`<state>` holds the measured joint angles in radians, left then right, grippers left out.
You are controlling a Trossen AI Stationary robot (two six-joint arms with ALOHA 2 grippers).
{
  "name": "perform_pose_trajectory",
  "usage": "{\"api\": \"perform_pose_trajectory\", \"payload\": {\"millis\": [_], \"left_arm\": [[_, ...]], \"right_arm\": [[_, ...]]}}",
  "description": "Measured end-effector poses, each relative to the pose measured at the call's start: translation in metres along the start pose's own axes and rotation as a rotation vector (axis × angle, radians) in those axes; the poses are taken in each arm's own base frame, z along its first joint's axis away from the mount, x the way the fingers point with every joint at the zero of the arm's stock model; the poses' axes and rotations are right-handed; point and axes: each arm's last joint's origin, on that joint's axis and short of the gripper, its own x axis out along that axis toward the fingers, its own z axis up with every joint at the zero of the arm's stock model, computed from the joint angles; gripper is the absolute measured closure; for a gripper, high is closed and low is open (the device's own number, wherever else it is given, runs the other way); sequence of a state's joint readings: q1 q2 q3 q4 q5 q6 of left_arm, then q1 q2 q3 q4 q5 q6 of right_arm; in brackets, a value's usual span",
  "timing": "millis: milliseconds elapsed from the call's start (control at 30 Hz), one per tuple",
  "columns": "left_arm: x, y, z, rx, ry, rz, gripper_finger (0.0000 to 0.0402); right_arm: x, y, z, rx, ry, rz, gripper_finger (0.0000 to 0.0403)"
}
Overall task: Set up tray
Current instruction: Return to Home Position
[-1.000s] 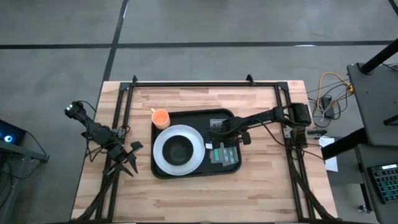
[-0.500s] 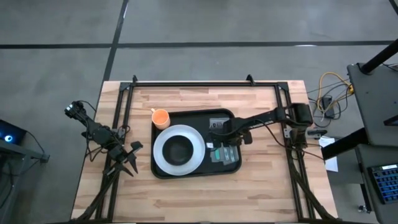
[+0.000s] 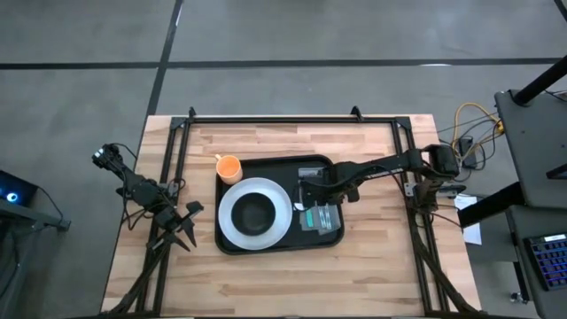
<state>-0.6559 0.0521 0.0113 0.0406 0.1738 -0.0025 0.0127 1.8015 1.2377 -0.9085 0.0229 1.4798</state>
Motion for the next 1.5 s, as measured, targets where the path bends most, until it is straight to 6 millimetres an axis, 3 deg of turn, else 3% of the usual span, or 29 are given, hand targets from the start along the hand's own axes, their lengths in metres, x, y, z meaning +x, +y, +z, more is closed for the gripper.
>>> {"api": "perform_pose_trajectory", "payload": {"millis": [333,567,700,833,1000,1267,1367,1500], "left_arm": [[0.000,0.000,0.000,0.000,0.000,0.000,0.0331],[0.000,0.000,0.000,0.000,0.000,0.000,0.0331],[0.000,0.000,0.000,0.000,0.000,0.000,0.0331],[0.000,0.000,0.000,0.000,0.000,0.000,0.0331],[0.000,0.000,0.000,0.000,0.000,0.000,0.0331],[0.000,0.000,0.000,0.000,0.000,0.000,0.0331],[0.000,0.000,0.000,0.000,0.000,0.000,0.0331],[0.000,0.000,0.000,0.000,0.000,0.000,0.0331]], "right_arm": [[-0.033,0.023,0.002,-0.036,-0.013,0.139,0.0335],[-0.051,0.035,0.006,-0.496,-0.141,0.190,0.0324],[-0.055,0.045,0.005,-0.705,-0.358,0.201,0.0319],[-0.054,0.055,-0.004,-0.791,-0.596,0.217,0.0317],[-0.056,0.069,-0.027,-1.097,-0.734,0.321,0.0322],[-0.054,0.076,-0.075,-1.687,-0.645,0.736,0.0335],[-0.053,0.073,-0.085,-1.731,-0.614,0.750,0.0333],[-0.054,0.066,-0.085,-1.656,-0.596,0.639,0.0327]]}}
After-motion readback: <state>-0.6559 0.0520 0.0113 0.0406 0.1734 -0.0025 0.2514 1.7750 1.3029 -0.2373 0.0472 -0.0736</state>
